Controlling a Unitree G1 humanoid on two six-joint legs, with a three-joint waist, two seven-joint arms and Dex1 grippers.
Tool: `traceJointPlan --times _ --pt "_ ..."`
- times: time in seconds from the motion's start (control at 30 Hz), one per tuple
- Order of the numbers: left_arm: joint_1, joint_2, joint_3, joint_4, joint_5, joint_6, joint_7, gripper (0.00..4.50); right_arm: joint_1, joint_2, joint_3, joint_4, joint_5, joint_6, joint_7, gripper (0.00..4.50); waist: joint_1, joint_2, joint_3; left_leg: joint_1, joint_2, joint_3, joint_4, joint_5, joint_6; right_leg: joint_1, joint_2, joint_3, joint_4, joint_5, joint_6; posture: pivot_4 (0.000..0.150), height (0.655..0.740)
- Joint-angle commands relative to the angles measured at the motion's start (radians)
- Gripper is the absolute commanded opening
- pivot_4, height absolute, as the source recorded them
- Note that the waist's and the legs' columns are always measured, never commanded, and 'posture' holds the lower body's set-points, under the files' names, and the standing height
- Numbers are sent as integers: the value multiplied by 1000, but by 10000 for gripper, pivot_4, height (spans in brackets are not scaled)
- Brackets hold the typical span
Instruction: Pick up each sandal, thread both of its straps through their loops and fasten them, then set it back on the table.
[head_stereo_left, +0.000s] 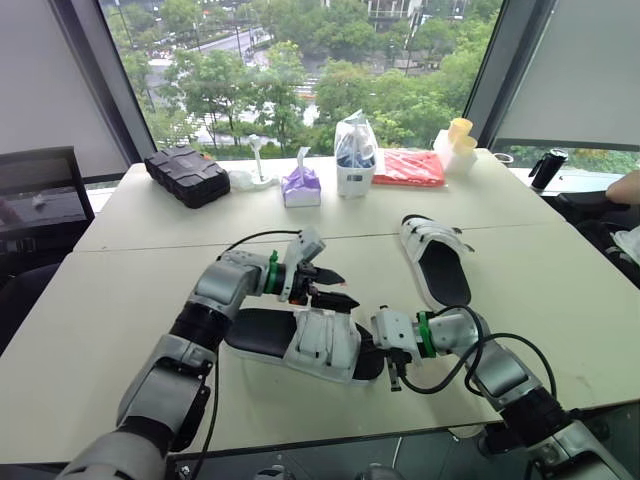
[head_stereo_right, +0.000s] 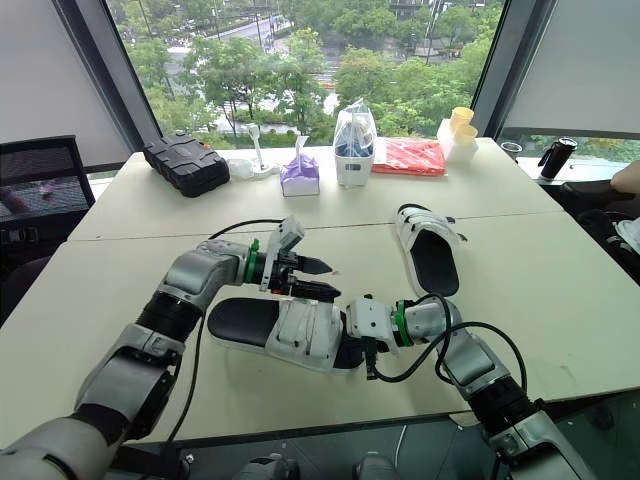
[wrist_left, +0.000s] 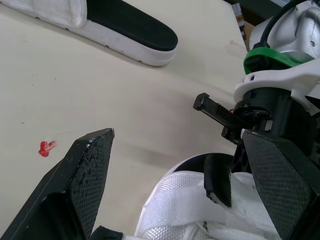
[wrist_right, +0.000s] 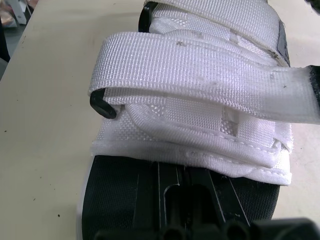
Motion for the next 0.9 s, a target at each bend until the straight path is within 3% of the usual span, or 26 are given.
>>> traceJointPlan --times 0.03,0.3,0.4,0.63,0.9 --pt "7 9 -6 -55 -35 47 -31 42134 39 2 79 76 -76 35 9 0 0 0 0 0 0 0 0 0 0 0 0 0 0 0 0 1500 7400" --pt "31 28 -22 -97 -48 103 -47 42134 37 0 78 77 -75 34 9 0 -1 0 0 0 0 0 0 0 0 0 0 0 0 0 0 1500 7400" --pt "33 26 -21 -100 -52 113 -47 34730 36 0 78 75 -75 35 9 0 -1 0 0 0 0 0 0 0 0 0 0 0 0 0 0 1500 7400" --pt "36 26 -23 -108 -60 126 -48 1255 36 0 78 77 -76 34 8 0 -1 0 0 0 0 0 0 0 0 0 0 0 0 0 0 1500 7400" --pt "35 19 49 -168 -165 152 -67 564 36 -1 78 76 -76 34 8 0 -1 0 0 0 0 0 0 0 0 0 0 0 0 0 0 1500 7400"
